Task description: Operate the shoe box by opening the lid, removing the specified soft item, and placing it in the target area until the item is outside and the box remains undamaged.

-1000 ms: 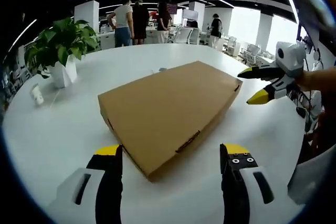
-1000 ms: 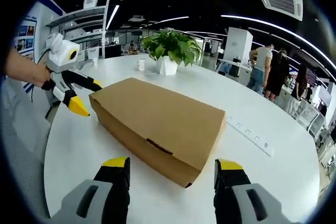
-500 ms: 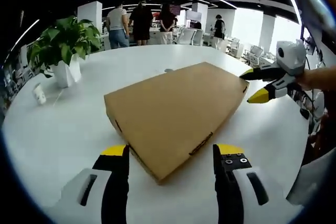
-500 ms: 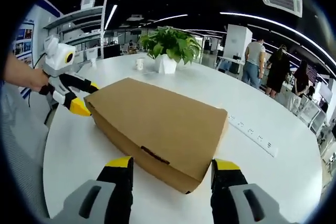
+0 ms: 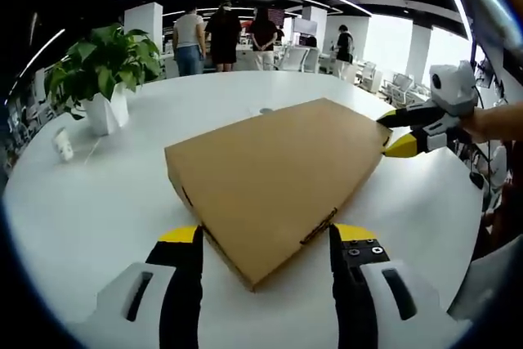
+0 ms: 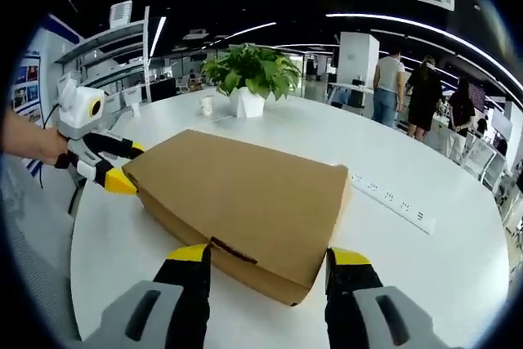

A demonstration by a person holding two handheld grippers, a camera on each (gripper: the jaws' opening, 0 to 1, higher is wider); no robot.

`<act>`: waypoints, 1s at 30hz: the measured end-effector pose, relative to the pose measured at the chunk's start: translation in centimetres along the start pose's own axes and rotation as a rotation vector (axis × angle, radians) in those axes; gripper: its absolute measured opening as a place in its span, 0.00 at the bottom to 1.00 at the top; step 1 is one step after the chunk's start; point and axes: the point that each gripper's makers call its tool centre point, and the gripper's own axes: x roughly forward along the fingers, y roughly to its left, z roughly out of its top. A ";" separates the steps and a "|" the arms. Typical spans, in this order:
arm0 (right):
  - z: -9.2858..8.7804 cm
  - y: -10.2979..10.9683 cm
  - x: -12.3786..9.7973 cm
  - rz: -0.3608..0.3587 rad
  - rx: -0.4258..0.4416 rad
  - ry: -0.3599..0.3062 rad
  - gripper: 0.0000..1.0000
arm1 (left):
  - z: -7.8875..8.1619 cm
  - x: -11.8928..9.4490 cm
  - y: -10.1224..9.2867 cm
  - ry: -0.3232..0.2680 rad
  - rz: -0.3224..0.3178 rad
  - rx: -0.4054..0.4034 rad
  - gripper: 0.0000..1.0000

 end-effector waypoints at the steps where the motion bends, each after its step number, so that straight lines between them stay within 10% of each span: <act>1: 0.0 0.0 0.0 -0.001 0.000 0.001 0.54 | 0.0 0.0 0.0 0.000 0.000 0.002 0.64; 30: -0.7 1.1 -0.9 -0.054 0.026 0.012 0.53 | -0.3 -0.2 0.0 0.042 -0.058 0.046 0.60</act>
